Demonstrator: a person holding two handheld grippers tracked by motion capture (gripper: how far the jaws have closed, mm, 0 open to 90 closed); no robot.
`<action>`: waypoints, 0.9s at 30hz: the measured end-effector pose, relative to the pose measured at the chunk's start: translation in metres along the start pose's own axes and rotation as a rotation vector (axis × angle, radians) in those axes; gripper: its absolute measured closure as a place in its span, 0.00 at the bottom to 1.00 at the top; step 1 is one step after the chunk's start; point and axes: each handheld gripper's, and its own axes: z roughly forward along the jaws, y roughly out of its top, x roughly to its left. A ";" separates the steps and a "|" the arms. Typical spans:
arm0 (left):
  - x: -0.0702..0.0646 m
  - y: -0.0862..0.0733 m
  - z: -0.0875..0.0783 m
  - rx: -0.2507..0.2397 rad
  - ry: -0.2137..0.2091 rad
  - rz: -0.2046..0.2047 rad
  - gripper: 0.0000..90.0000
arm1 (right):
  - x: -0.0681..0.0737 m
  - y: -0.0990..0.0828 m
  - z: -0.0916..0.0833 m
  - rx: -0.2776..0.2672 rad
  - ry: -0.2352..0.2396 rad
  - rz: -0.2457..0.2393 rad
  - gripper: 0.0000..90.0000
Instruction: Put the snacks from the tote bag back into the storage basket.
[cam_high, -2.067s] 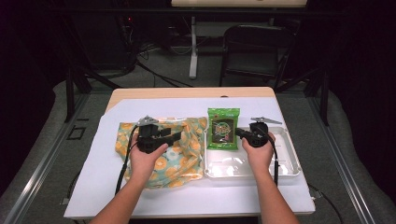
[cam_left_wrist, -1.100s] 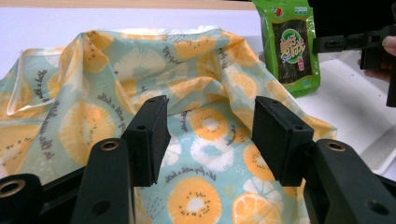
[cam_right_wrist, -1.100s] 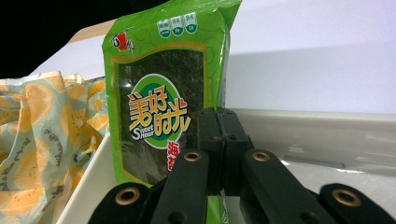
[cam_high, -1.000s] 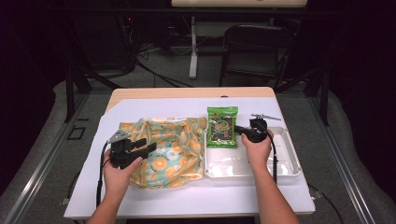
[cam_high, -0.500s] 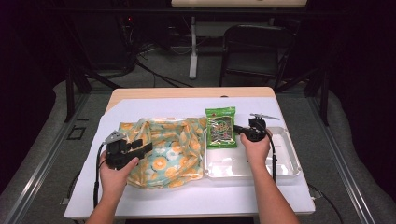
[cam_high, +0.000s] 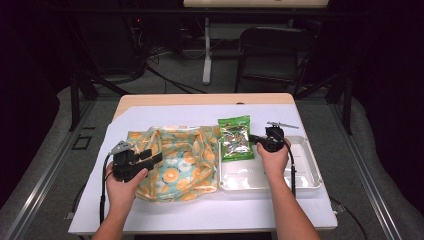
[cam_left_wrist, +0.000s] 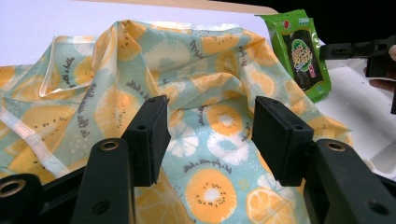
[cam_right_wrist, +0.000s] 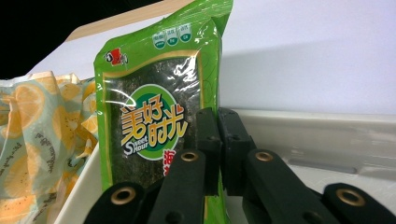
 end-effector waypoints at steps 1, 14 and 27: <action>0.000 0.000 0.000 0.001 0.000 0.000 0.51 | 0.000 0.000 0.000 0.002 0.000 0.002 0.96; 0.003 -0.001 -0.001 0.000 0.003 -0.009 0.51 | 0.002 0.000 0.001 -0.010 -0.015 -0.013 0.70; 0.005 -0.001 -0.002 -0.003 0.010 -0.006 0.51 | 0.004 0.000 0.000 -0.042 -0.028 -0.023 0.59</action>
